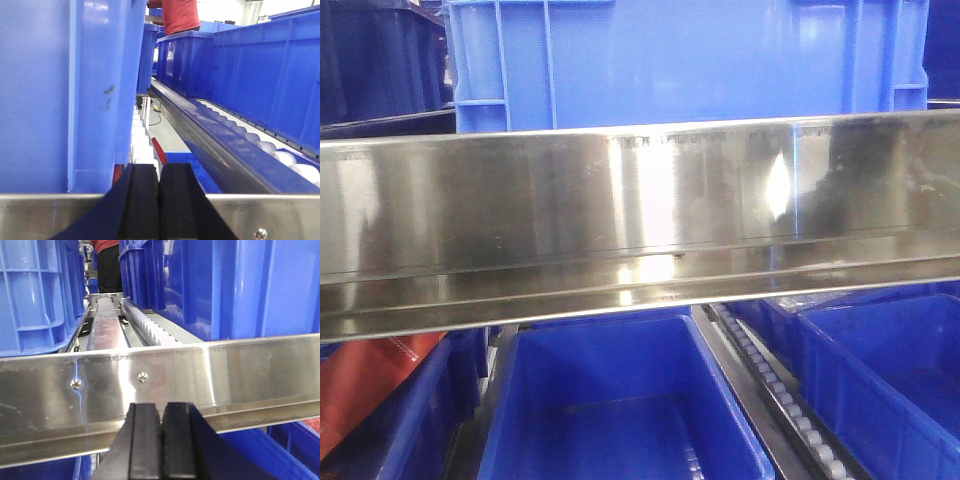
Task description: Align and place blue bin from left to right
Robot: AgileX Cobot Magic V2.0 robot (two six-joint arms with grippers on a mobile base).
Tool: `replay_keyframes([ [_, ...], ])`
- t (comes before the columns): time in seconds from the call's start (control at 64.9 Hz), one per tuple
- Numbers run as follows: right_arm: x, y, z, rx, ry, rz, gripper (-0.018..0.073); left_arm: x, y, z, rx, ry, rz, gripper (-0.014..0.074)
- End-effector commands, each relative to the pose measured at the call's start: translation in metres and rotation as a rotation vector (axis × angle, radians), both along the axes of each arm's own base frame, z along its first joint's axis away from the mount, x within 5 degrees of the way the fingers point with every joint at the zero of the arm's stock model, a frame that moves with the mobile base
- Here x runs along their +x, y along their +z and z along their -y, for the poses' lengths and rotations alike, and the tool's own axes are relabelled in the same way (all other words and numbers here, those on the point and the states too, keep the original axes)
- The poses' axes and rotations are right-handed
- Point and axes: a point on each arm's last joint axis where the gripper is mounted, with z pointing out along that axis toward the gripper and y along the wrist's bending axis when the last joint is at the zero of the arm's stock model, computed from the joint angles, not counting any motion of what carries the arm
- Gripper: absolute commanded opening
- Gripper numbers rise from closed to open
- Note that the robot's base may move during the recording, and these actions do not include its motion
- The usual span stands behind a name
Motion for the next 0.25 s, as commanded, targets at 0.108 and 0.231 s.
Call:
replay_keyframes([
  [0.108,-0.0002,0.0019,0.0005,-0.002,-0.008,0.027,-0.007,-0.0006,0.0035,-0.0001,0.005,0.003,0.033,-0.0111],
  [0.231,-0.0002,0.0019,0.0005,-0.002,-0.008,0.027,-0.007,-0.0006,0.0035,-0.0001,0.005,0.003,0.033,-0.0111],
])
